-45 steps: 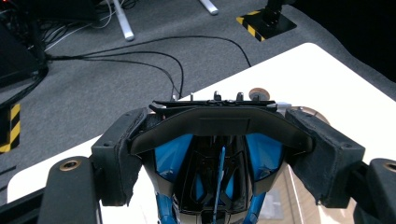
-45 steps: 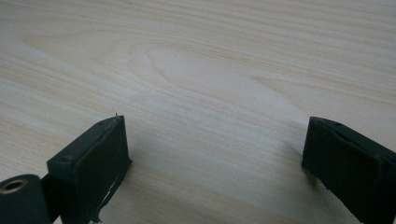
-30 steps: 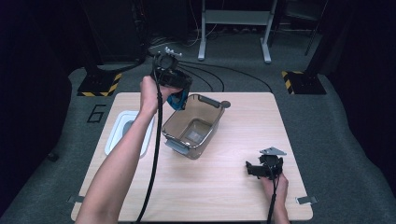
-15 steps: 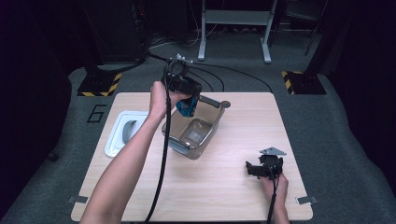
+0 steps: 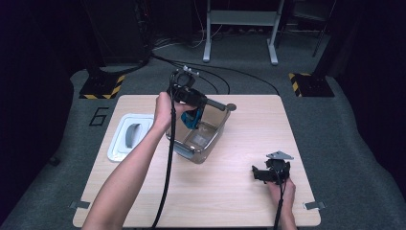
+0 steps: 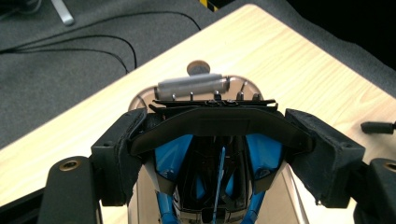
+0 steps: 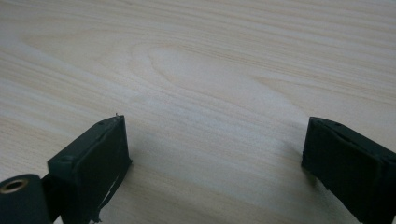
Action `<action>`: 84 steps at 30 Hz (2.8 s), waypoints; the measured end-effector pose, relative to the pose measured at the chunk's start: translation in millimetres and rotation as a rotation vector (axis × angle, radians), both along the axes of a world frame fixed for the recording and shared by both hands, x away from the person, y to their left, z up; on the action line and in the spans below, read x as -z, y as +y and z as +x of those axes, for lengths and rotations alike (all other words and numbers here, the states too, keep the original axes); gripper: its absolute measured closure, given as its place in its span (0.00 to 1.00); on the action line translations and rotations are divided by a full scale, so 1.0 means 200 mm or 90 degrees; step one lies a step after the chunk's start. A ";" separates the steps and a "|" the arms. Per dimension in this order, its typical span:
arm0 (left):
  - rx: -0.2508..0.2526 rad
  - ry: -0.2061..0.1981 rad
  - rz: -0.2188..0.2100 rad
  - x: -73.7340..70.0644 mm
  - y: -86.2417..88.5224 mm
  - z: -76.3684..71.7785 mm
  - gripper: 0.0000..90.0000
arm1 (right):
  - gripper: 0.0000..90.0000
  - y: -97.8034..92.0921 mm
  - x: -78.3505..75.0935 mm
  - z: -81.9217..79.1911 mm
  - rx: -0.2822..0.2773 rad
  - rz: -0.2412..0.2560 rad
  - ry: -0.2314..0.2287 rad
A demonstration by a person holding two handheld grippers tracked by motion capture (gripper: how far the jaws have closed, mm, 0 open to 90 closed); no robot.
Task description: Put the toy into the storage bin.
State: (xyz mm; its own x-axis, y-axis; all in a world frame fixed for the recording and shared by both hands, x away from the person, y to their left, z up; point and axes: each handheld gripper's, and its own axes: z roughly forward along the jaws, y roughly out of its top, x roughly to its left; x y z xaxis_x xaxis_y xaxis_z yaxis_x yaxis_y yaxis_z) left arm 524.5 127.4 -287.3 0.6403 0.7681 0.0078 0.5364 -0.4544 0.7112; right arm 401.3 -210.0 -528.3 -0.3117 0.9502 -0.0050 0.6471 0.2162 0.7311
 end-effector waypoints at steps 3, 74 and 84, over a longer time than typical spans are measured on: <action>-0.004 0.012 0.001 0.04 0.01 0.00 0.27 | 0.07 0.00 0.00 0.00 -0.002 -0.001 0.000; 0.024 0.225 0.134 0.48 0.01 -0.05 0.27 | 0.07 0.00 0.00 0.00 0.000 0.000 -0.001; 0.012 0.217 0.130 0.48 0.02 -0.09 0.27 | 0.07 0.00 0.00 0.00 -0.001 0.000 0.000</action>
